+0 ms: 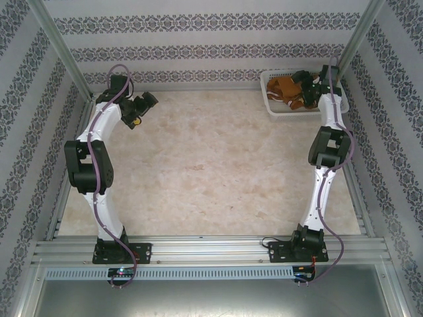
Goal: Roll up the long pants
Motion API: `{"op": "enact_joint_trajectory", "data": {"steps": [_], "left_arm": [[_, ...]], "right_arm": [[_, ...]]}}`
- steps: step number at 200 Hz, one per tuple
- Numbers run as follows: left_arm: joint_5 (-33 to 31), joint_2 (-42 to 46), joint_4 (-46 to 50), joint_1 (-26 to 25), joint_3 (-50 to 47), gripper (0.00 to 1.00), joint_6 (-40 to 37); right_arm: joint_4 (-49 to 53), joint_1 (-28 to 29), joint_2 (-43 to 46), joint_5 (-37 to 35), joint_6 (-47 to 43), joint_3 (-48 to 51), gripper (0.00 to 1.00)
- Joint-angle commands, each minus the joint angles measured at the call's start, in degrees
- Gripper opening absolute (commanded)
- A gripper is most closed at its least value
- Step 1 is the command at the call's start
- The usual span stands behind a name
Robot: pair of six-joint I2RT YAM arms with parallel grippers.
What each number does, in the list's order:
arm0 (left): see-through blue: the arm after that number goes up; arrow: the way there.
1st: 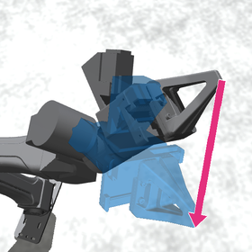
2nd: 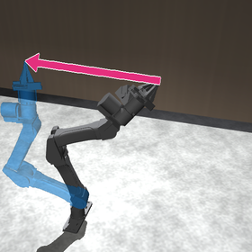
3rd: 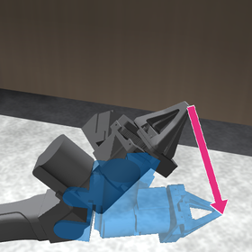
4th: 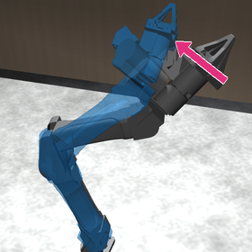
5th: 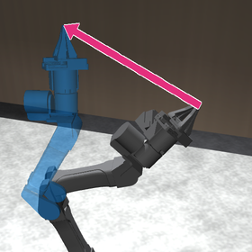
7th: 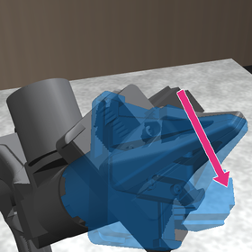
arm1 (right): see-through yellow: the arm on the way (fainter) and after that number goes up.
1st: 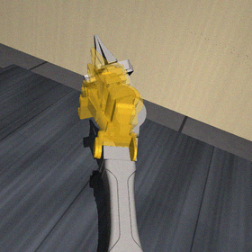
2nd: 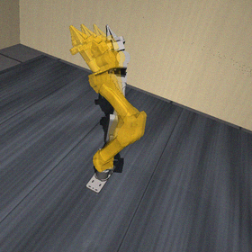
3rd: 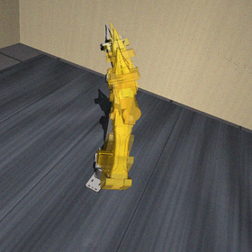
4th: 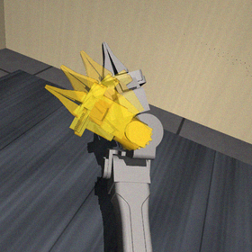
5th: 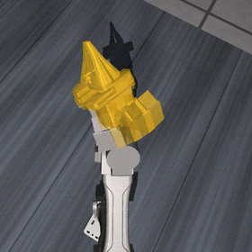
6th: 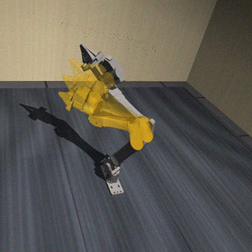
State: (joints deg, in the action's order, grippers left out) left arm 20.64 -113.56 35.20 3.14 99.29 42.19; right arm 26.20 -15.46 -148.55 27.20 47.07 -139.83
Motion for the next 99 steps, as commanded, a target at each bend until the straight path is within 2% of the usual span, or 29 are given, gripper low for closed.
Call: {"op": "enact_joint_trajectory", "data": {"steps": [1, 31, 77, 88, 99], "left_arm": [[0.84, 0.39, 1.1, 0.64, 2.32, 1.0, -1.95], [2.95, 2.23, -0.09, 0.75, 2.0, 1.0, -3.97], [6.06, 6.45, 0.75, 0.91, 2.48, 1.0, -6.02], [4.01, 9.33, 0.27, 0.82, 0.42, 1.0, -7.48], [-0.95, 14.38, -2.77, 0.82, -5.13, 1.0, -10.28]], "right_arm": [[6.02, 0.6, 5.31, -6.1, -6.42, 1.06, 0.98], [11.34, 0.95, 14.7, -10.41, -11.35, 4.9, 0.98], [17.95, 0.87, 26.61, -13.04, -18.15, 5.76, 0.98], [18.68, 1.33, 30.79, -13.48, -20.05, 9.74, 0.98], [15.54, 2.51, 36.89, -15.26, -22.0, 19.9, 0.98]]}}
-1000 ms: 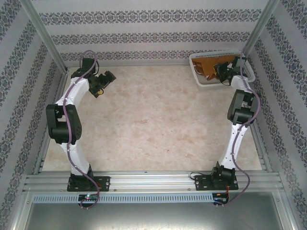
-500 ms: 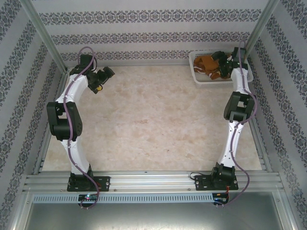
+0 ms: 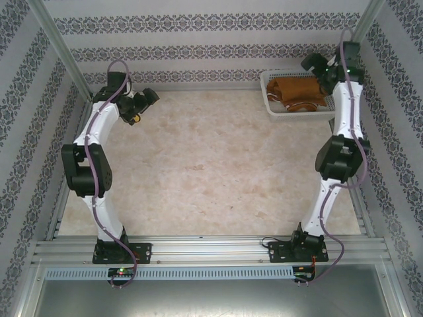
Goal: Roll up the long pants
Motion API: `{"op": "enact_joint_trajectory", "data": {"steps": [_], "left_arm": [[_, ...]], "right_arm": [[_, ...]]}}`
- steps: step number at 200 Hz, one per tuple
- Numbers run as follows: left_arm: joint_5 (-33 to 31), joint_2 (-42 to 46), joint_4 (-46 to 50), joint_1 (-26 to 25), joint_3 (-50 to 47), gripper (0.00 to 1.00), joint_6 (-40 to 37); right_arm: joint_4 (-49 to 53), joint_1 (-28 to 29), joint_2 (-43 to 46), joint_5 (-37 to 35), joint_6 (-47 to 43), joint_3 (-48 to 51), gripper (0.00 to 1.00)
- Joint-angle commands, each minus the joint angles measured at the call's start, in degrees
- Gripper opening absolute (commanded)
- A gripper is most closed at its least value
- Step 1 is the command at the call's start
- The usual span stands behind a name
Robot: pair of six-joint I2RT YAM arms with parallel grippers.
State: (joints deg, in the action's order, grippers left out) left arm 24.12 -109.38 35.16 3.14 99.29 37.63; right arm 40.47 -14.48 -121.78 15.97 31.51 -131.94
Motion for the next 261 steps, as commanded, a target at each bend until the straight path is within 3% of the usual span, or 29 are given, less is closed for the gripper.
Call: {"op": "enact_joint_trajectory", "data": {"steps": [1, 21, 38, 51, 62, 80, 100, 107, 147, 162, 193, 204, 210, 218, 225, 237, 246, 256, 261], "left_arm": [[-5.13, 10.75, -2.95, 0.82, -5.71, 1.0, -6.16], [-16.31, 22.54, -16.58, 0.86, -23.83, 1.0, -13.74], [-25.96, 30.81, -33.62, 0.03, -40.17, 1.0, -18.71], [-32.36, 34.63, -42.12, -0.76, -46.61, 1.0, -21.15], [-39.52, 34.67, -42.66, -1.4, -48.71, 1.0, -21.17], [-37.53, 35.06, -47.25, -1.92, -53.23, 1.0, -25.17], [-38.56, 36.39, -57.9, -2.15, -62.13, 1.0, -27.14], [-39.58, 36.5, -58.98, -2.17, -64.06, 1.0, -27.29], [-37.68, 35.43, -64.17, -2.32, -71.09, 1.0, -28.46], [-37.34, 34.01, -67.7, -2.42, -73.55, 1.0, -30.29], [-34.77, 25.1, -81.42, -2.63, -77.28, 1.0, -32.27], [-33.76, 22.81, -78.31, -4.78, -74.84, 1.0, -35.42], [-33.34, 21.24, -81.17, -5.48, -74.51, 1.0, -36.56], [-31.95, 21.22, -82.11, -5.18, -76.25, 1.0, -36.06], [-31.55, 17.99, -91.96, -5.07, -78.31, 1.0, -37.24], [-29.79, 20.77, -81.49, -5.1, -75.84, 1.0, -36.97], [-29.23, 18.63, -88.28, -4.81, -77.19, 1.0, -37.26], [-28.53, 20.41, -82.02, -4.46, -75.8, 1.0, -36.68], [-27.87, 19.62, -84.26, -4.08, -76.28, 1.0, -36.73]], "right_arm": [[0.7, 1.68, 10.88, -4.2, -6.71, 13.26, 0.98], [-15.7, 5.62, 26.06, -6.91, -11.64, 42.1, 0.98], [-30.02, 8.79, 37.09, -11.55, -15.66, 63.11, 0.98], [-39.36, 10.87, 42.67, -18.85, -17.76, 76.42, 0.98], [-47.17, 11.52, 45.52, -21.55, -19.68, 85.21, 0.98], [-55.21, 12.18, 47.39, -25.46, -23.5, 94.1, 0.98], [-62.05, 12.38, 45.94, -28.4, -25.19, 98.92, 0.98], [-60.25, 12.52, 45.33, -27.57, -25.15, 98.34, 0.98], [-75.63, 14.95, 39.37, -23.24, -27.38, 103.54, 0.98], [-79.77, 18.0, 37.31, -25.26, -30.46, 104.35, 0.98], [-88.66, 18.11, 37.93, -21.54, -31.96, 109.68, 0.98], [-95.21, 17.43, 35.04, -18.73, -32.14, 111.44, 0.98], [-99.34, 17.26, 33.29, -18.73, -31.73, 111.89, 0.98], [-96.26, 17.31, 34.28, -18.59, -31.67, 111.39, 0.98], [-91.36, 16.98, 35.86, -17.37, -31.92, 110.35, 0.98], [-93.83, 16.34, 35.02, -15.8, -31.56, 110.78, 0.98], [-94.08, 16.24, 35.01, -15.66, -31.43, 110.87, 0.98], [-91.21, 16.06, 35.91, -15.33, -31.67, 110.18, 0.98], [-91.24, 15.99, 35.84, -15.33, -31.53, 110.06, 0.98]]}}
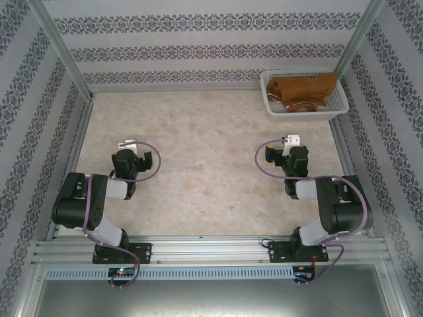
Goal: Roll up the long pants
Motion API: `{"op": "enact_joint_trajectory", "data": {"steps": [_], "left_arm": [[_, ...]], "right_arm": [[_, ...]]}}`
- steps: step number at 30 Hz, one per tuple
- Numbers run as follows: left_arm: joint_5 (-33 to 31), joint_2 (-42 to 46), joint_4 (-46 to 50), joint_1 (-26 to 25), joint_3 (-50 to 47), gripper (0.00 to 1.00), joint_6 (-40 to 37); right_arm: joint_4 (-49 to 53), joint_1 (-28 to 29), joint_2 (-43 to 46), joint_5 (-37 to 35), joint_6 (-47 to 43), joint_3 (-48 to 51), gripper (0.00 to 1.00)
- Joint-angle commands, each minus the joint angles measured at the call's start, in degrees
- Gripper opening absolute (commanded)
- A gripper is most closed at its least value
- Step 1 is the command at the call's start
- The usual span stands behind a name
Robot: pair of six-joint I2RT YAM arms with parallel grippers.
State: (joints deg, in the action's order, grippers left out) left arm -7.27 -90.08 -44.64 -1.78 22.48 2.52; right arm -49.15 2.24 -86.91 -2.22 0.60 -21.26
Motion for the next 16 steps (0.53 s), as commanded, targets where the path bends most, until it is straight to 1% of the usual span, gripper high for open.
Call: {"op": "enact_joint_trajectory", "data": {"steps": [1, 2, 3, 4, 5, 16], "left_arm": [[3.54, 0.11, -5.09, 0.83, 0.36, 1.0, -1.68], [3.56, 0.14, -5.52, 0.9, 0.47, 1.0, -1.69], [4.02, 0.9, -2.64, 0.97, 1.06, 1.0, -1.54], [4.06, 0.36, -4.47, 0.97, 0.65, 1.0, -1.68], [4.25, 0.77, -2.95, 0.99, 1.04, 1.0, -1.58], [4.31, 0.64, -3.53, 1.11, 0.9, 1.0, -1.65]], "right_arm": [[-1.77, -0.78, 0.92, 2.84, -0.61, -0.63, 0.98], [-2.33, -1.11, 0.43, 2.91, 0.01, -0.69, 0.98], [-1.82, -1.49, 0.53, 3.23, 0.4, -0.83, 0.98], [-0.92, -1.46, 0.87, 3.2, 0.29, -1.05, 0.98], [-1.53, -1.45, 0.68, 3.22, 0.23, -0.88, 0.98], [-1.4, -1.46, 0.73, 2.93, 0.34, -0.93, 0.98]]}}
